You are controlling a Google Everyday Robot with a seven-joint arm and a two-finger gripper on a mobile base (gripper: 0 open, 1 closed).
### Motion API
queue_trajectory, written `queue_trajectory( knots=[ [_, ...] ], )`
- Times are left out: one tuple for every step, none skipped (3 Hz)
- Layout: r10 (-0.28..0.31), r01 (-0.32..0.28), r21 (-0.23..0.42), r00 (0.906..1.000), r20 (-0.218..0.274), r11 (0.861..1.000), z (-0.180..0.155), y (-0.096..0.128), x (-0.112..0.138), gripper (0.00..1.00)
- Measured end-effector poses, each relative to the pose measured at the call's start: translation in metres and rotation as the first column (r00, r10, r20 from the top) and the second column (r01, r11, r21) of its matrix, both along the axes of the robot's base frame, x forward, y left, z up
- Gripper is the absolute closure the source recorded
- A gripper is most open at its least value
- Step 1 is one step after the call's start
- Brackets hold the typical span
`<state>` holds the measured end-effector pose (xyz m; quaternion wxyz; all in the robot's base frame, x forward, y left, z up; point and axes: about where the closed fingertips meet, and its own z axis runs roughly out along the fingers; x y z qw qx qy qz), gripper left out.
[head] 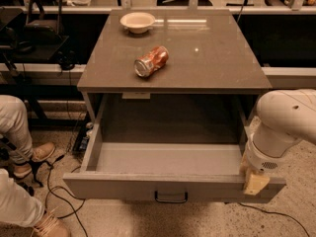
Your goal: Open top drawer
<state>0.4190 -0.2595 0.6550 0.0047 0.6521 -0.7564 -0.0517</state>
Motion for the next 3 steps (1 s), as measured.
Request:
queue_trajectory(
  knots=[
    [0.000, 0.000, 0.000, 1.0000, -0.001, 1.000, 0.000, 0.000, -0.001, 0.02],
    [0.034, -0.034, 0.004, 0.9978, 0.056, 0.999, 0.044, -0.007, 0.006, 0.00],
    [0.035, -0.041, 0.041, 0.9911, 0.128, 0.998, 0.100, -0.027, 0.020, 0.00]
  ],
)
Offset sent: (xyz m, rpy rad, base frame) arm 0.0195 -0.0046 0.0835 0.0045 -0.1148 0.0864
